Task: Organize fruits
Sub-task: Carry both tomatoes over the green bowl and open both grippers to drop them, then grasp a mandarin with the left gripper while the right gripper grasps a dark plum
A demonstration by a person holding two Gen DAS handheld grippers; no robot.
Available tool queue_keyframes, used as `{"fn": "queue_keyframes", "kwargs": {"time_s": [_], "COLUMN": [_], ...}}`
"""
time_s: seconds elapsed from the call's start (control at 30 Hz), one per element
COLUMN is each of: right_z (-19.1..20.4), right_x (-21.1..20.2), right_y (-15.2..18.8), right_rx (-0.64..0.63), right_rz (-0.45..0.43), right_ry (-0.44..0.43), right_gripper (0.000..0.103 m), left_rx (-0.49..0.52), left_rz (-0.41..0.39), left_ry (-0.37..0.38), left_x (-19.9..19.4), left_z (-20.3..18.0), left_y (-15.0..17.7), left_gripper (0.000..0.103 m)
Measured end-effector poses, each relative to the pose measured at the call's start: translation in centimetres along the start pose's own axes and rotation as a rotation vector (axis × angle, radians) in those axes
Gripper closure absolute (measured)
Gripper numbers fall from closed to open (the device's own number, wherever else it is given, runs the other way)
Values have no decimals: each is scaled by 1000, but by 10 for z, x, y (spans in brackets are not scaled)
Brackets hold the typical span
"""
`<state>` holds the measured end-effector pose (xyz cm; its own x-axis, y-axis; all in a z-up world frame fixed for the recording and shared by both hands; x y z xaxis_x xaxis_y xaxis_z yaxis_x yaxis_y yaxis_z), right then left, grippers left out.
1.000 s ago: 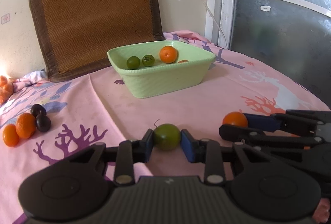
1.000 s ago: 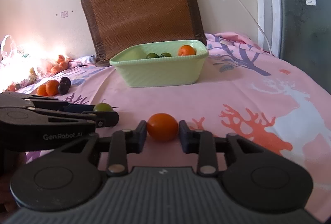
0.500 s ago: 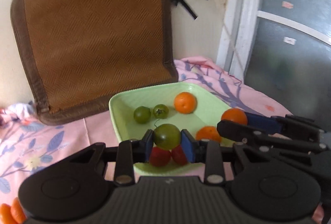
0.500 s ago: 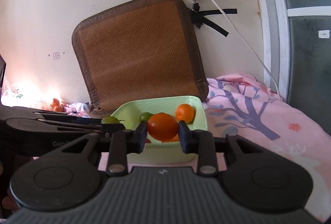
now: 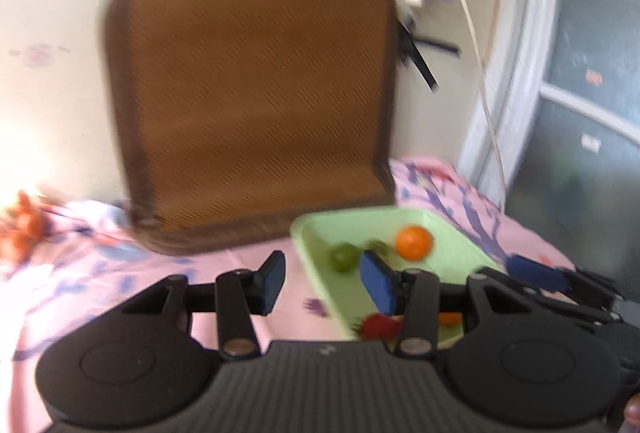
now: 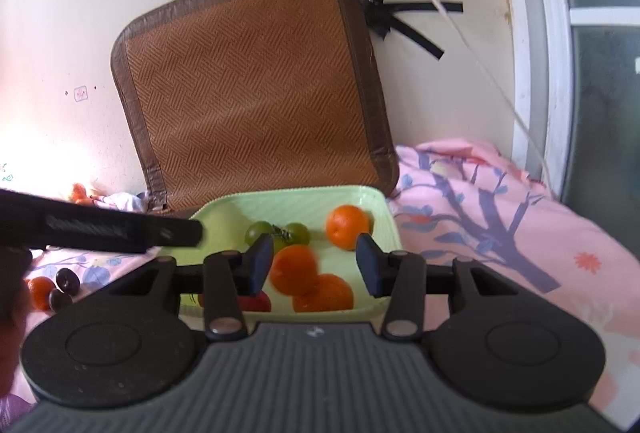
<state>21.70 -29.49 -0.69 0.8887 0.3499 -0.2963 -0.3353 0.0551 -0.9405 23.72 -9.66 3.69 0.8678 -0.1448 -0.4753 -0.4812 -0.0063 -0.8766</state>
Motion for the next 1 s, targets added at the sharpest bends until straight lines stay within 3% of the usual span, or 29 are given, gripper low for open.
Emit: {"fn": "queue_keyframes", "kwargs": {"time_s": [0.13,0.23,0.33,0.5,0.7,0.8,1.0], "right_z": [22,51,85,132,169,177,190], "right_x": [-23,-30,-25,10,43,51,75], "right_y": [-2,0,5,20,38,44,51], "right_rx": [-6,-22,-37,-51,-124,-167,-242], "right_rz": [-45,-43,8,143,261,284,334], "right_ry": [-45,-141,-264,-377,-399,-408,-410], "right_gripper": [55,55,55,60,60,60,60], "left_rx": [-92,-151,-204,-179,-212,-138,25], "left_rz": [-60,-66,-14,70,91,63,87], "left_ry": [-119,-221,-225,-176,-111,-84,-47], "left_x": [-46,-70,-76,-62,-50,-51,-36], "left_z": [73,125,154,155,155,143,113], "left_y": [2,17,41,69,74,67,62], "left_gripper": [60,60,60,60,60,57,55]}}
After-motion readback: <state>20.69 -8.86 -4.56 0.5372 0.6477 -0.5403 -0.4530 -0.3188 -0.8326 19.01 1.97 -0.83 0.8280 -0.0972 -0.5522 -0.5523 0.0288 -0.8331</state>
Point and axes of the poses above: each gripper's, at about its wrist camera, not at the fingertips, and x roughly the way its jaws point, z to its left, y to its underside, the point moved 5 cm from there along x, roughly the way its jaws point, and after that the axes turned 9 degrees about -y, right-handed, at the moved point
